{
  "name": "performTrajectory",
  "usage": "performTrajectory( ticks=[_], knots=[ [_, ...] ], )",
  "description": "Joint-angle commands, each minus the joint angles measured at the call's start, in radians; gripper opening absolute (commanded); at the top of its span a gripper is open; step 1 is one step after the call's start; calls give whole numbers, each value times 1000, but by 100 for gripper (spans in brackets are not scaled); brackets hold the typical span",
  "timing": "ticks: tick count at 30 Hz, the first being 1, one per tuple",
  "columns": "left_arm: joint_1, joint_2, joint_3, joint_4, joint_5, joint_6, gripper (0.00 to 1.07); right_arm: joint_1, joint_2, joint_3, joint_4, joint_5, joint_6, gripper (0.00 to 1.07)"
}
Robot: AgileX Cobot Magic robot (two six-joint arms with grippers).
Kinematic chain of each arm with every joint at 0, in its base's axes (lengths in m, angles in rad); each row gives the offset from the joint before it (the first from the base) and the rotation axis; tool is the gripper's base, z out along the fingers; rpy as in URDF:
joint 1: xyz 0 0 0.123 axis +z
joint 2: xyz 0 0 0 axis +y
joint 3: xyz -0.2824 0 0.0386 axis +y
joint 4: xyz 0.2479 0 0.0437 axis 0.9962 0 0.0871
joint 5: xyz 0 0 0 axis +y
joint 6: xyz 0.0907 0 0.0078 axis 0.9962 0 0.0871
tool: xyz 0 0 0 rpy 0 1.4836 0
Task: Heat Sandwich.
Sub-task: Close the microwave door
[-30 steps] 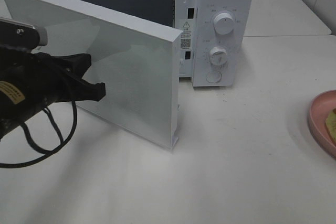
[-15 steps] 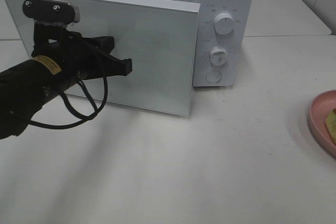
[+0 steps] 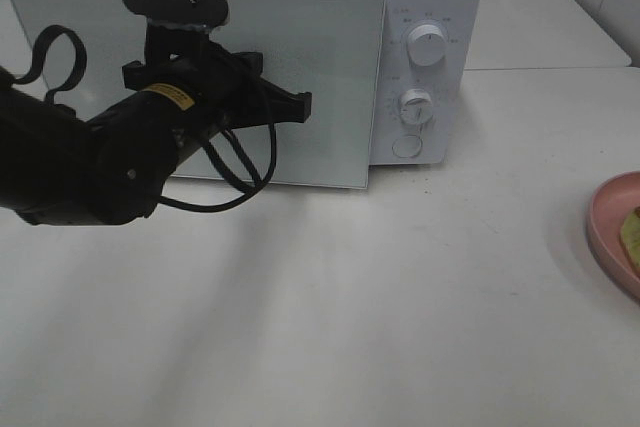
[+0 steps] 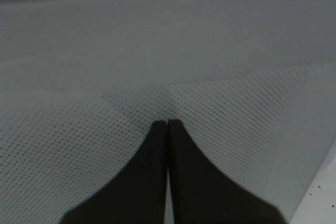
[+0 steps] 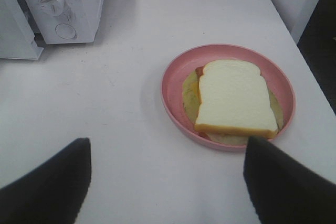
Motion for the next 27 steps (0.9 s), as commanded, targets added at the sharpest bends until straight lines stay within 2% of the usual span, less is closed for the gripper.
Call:
performTrajectory(
  ticks=[1,9,11,12,16,21,27],
  knots=[
    [-5,22,-59,-20,29,12,0,-7,-26,1,3,-5,-11,76],
    [-5,80,-157,-27,67,16,0,-7,-26,1,3,-5,-11,76],
    [-5,91,-177,-39,78,42,0,-6,-26,1,3,-5,-10,76],
    [-5,100,-193,-64,78,72,0,-6,-26,1,3,-5,-10,76],
    [-1,119,-229,-113,83,110,0,-6,-26,1,3,-5,-9,76],
    [27,152,-297,-112,120,116,0,-6,-26,1,3,-5,-9,76],
    [37,166,-336,-109,142,116,0,-6,-26,1,3,-5,-9,76]
  ],
)
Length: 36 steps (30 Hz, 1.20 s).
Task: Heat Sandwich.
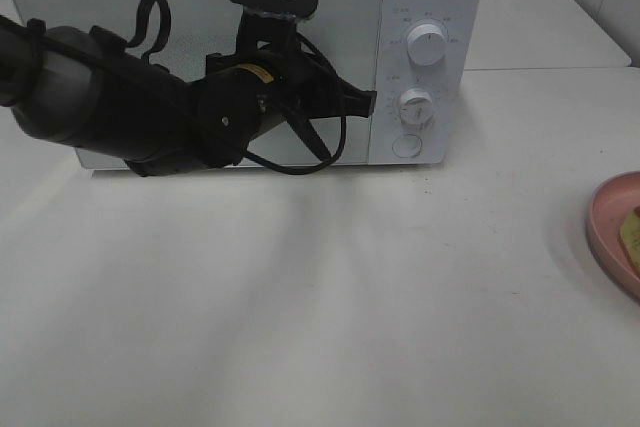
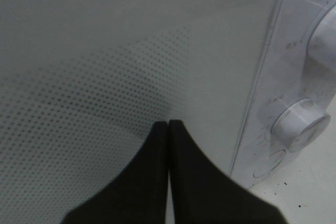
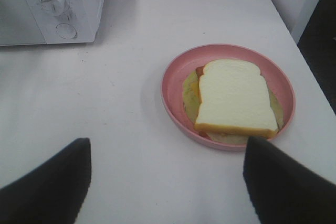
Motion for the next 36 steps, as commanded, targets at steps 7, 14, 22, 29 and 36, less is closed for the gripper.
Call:
performTrajectory(
  ticks=[7,14,22,29,36],
  knots=[
    [44,10,-43,-46,-99,-1,0,-6,-26,1,3,-5,-9,76],
    [44,6,-40,-46,-93,-1,0,-6,-26,1,3,-5,-9,76],
    [27,-33,25,-48,-93,-1,0,-6,-26,1,3,-5,-9,76],
    [-3,-87,108,-49,-95,-1,0,-6,-26,1,3,-5,-9,76],
    [-41,-151,204,-52,-89,-1,0,-6,-26,1,3,-5,-9,76]
  ],
)
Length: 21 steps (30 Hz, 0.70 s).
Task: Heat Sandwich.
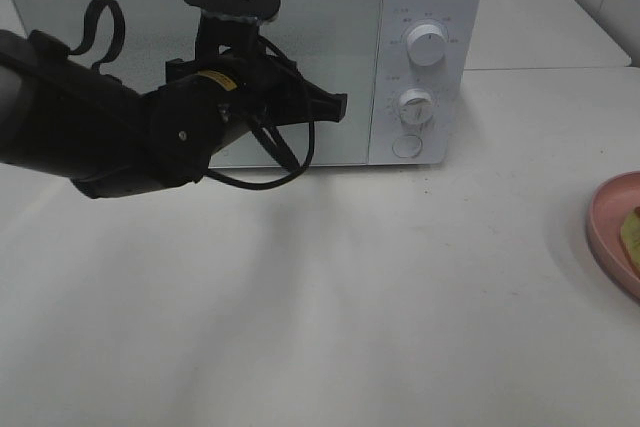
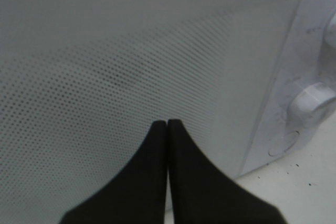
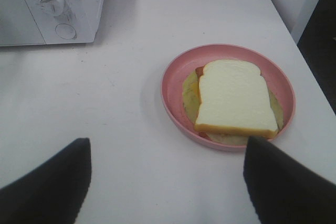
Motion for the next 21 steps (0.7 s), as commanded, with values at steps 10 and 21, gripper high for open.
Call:
performTrajectory(
  ticks=[10,21],
  knots=[
    [-26,-146,101,-4,267,-5,2,-6,-26,1,3,-5,-9,76],
    [-22,-230,101,34,626,-3,103,-6,-26,1,3,-5,-9,76]
  ],
)
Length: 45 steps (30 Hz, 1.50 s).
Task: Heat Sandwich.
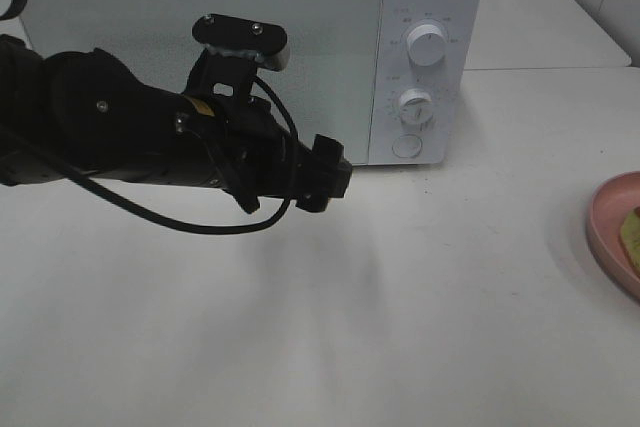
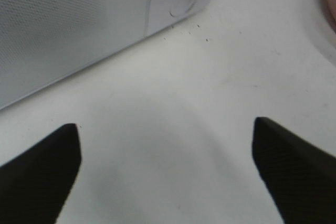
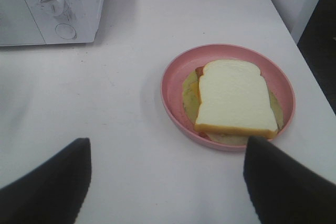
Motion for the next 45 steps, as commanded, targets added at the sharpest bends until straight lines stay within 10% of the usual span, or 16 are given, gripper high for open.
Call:
performTrajectory(
  ticks=[1,10,17,39,45],
  knots=[
    [-3,-30,5,59,100,-3,103,-6,-26,1,3,-5,-9,76],
    [-3,-116,5,315,482,-51,102,-6,-26,1,3,-5,-9,76],
    [43,-192,5,454,659,-262,102,-6,-26,1,3,-5,-9,76],
    [820,-494,5,462,1038,-283,102,-6,-26,1,3,-5,-9,76],
    [887,-596,5,472,1125,-288,102,-6,-26,1,3,-5,-9,76]
  ],
)
